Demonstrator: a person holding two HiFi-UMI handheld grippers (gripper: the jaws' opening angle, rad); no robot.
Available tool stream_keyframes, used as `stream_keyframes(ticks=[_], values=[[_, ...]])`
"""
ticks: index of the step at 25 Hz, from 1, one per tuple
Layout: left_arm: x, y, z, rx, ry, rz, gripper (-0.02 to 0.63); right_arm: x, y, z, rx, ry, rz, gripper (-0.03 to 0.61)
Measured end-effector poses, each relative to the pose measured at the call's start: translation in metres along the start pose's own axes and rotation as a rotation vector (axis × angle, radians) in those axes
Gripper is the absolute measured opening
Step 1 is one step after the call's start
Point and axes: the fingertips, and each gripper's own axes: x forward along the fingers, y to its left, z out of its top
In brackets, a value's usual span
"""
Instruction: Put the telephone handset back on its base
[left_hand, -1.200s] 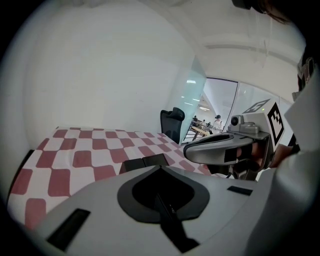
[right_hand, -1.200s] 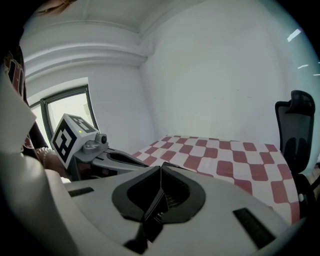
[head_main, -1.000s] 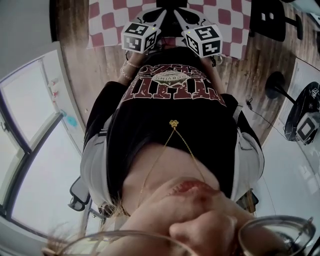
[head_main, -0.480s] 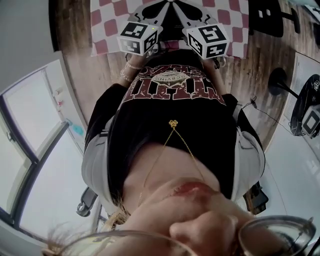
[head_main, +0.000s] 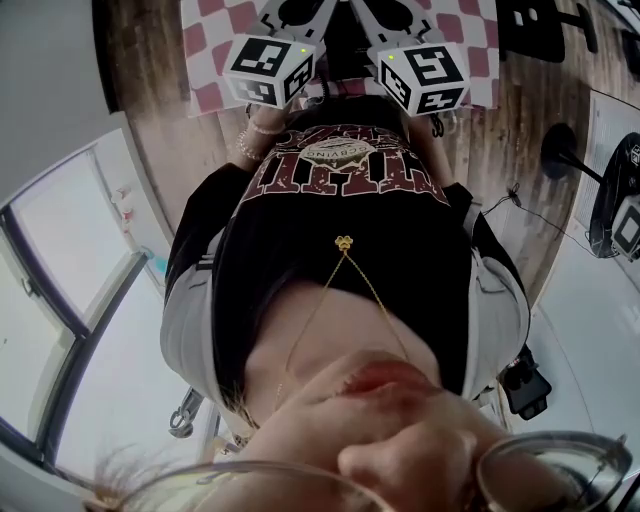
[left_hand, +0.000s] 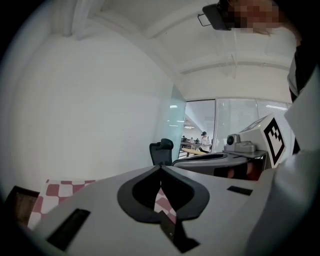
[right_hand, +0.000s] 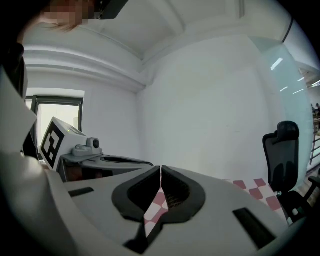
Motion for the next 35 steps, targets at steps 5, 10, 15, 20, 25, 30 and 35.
stream_keyframes(ticks=[5, 10, 15, 20, 25, 30, 35], values=[[-0.003, -0.002, 0.015, 0.021, -0.03, -0.016, 0.011, -0.002, 0.004, 0.008, -0.006, -0.018, -0.019, 0.023], [-0.005, -0.006, 0.022, 0.045, -0.041, -0.03, 0.011, -0.003, 0.009, 0.015, -0.025, -0.027, -0.02, 0.023], [-0.005, -0.01, 0.024, 0.068, -0.044, -0.028, 0.011, -0.005, 0.009, 0.017, -0.016, -0.04, -0.029, 0.023], [-0.007, -0.009, 0.025, 0.077, -0.045, -0.018, 0.011, -0.005, 0.011, 0.016, -0.024, -0.034, -0.023, 0.023], [-0.009, -0.01, 0.023, 0.08, -0.044, -0.018, 0.011, -0.006, 0.013, 0.012, -0.025, -0.025, -0.023, 0.023], [-0.009, -0.009, 0.021, 0.082, -0.044, -0.018, 0.011, -0.006, 0.013, 0.01, -0.027, -0.018, -0.028, 0.023], [-0.01, -0.011, 0.018, 0.081, -0.04, -0.023, 0.011, -0.006, 0.015, 0.006, -0.028, -0.009, -0.028, 0.023]])
